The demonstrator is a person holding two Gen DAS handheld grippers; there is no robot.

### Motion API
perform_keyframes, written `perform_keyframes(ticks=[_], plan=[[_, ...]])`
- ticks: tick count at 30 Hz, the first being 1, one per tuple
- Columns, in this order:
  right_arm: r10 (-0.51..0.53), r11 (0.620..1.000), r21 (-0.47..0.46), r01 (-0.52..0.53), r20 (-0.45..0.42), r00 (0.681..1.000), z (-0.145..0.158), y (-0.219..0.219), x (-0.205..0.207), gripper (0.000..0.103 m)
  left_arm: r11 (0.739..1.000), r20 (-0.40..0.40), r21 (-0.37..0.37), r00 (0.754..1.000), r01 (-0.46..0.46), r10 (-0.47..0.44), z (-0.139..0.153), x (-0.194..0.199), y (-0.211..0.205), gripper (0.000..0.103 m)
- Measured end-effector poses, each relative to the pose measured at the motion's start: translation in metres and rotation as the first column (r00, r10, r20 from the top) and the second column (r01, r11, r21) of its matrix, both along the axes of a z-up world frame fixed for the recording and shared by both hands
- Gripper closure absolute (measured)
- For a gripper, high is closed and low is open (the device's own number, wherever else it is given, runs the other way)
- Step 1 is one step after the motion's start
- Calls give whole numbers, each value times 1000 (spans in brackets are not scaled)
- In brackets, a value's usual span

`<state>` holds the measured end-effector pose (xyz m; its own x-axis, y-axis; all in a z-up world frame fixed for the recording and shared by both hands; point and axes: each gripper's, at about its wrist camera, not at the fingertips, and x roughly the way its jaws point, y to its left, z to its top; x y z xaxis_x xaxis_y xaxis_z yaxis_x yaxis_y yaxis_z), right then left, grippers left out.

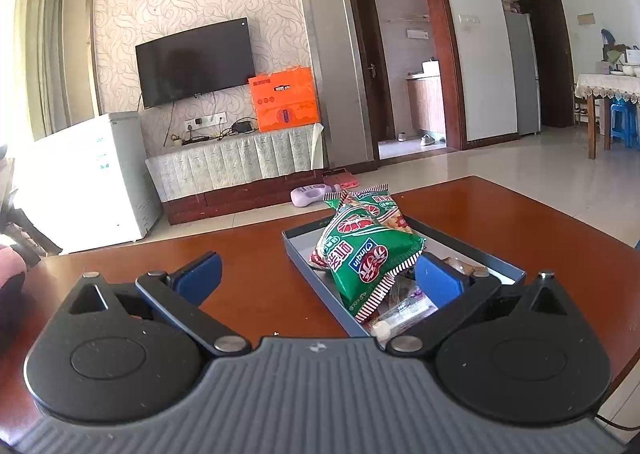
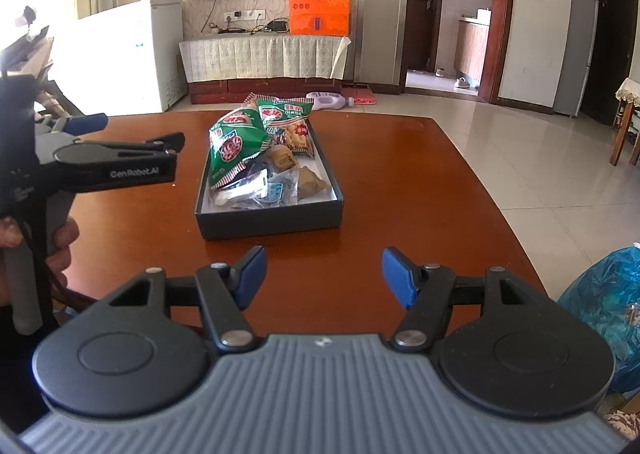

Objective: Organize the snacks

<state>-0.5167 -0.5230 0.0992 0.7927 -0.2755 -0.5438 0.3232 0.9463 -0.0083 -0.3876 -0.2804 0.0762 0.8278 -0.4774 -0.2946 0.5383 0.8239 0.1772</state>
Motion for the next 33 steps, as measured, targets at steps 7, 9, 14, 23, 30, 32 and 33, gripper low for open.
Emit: perform_keyframes(ticks=[7,9,14,23,30,32,33], plan=[[-5,1000,-1,5,-4,1000,0,-1,4,37,1000,5,0,1000,-5,5,1,-1,6,0],[-6,1000,3,6,-10,1000,0,-3,6,37,1000,6,3,1000,-5,5,1,-1,7,0],[-6,1000,3,6,-17,1000,-1,-3,7,37,1000,3,0,1000,14,-14,2,-4,7,0],[-7,1000,3,7,-22,1000,-1,-3,8,37,1000,2,11,1000,27,-27,2,-5,3,0],[-3,1000,2,3,-26,1000,-2,-3,8,37,999,-8,8,999,42,-42,2,-8,1,0],[4,1000,5,-4,-29,1000,-2,-3,8,37,998,-5,15,998,62,-62,2,-11,-1,0],[3,1000,6,-3,-30,1000,-2,-4,9,37,998,-2,20,998,67,-67,3,-11,-1,0]])
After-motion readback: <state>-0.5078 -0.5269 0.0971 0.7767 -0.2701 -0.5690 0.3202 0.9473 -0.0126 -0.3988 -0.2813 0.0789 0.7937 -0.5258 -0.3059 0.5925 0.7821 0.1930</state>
